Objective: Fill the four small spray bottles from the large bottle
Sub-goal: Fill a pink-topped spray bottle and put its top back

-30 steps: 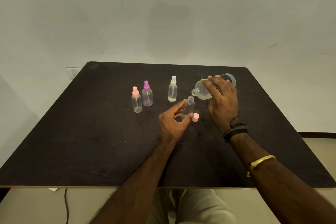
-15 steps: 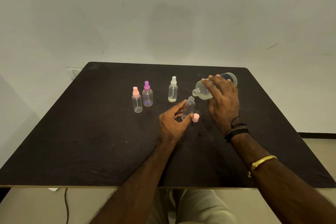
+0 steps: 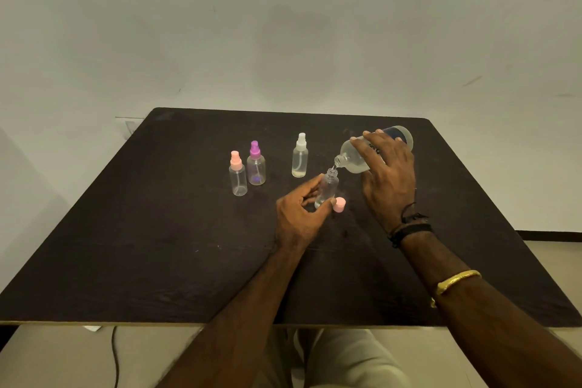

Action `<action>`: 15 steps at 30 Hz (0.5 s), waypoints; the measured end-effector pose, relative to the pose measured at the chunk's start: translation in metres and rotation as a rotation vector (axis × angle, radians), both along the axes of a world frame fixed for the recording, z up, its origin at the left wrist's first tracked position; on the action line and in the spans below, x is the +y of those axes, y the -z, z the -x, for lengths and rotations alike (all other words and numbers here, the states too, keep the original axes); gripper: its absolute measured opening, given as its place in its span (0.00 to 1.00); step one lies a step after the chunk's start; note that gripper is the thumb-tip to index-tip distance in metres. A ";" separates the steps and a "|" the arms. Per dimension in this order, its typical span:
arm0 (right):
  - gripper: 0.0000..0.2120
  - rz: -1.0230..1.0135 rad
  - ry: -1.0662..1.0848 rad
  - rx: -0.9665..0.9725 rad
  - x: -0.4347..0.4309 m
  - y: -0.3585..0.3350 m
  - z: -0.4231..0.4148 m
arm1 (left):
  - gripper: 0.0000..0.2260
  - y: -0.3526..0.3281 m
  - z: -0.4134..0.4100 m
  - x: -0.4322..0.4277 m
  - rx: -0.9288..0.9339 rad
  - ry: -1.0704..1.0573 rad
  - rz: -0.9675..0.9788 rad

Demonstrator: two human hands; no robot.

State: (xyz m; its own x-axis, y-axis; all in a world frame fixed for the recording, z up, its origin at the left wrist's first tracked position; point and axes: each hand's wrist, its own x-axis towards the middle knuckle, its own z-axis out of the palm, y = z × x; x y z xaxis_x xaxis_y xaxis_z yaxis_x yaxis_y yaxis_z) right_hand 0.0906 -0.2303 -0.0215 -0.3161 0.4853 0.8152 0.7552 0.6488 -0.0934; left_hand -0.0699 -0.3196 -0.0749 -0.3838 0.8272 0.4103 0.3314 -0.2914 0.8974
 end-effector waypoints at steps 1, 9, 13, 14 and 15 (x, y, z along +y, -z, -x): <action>0.28 0.002 0.000 -0.002 0.000 0.000 0.000 | 0.27 0.000 0.000 0.000 0.000 0.001 0.000; 0.28 0.004 -0.002 -0.004 0.000 0.000 -0.001 | 0.27 -0.001 0.000 -0.001 0.004 -0.006 0.003; 0.27 0.005 0.008 -0.007 0.001 0.001 -0.001 | 0.26 -0.002 0.000 -0.002 0.005 -0.004 0.000; 0.26 0.004 0.009 -0.009 0.000 0.001 -0.001 | 0.26 -0.002 0.000 -0.002 0.006 -0.005 -0.002; 0.25 0.003 0.006 -0.011 0.000 0.000 -0.001 | 0.26 -0.002 0.000 -0.002 0.012 -0.008 -0.004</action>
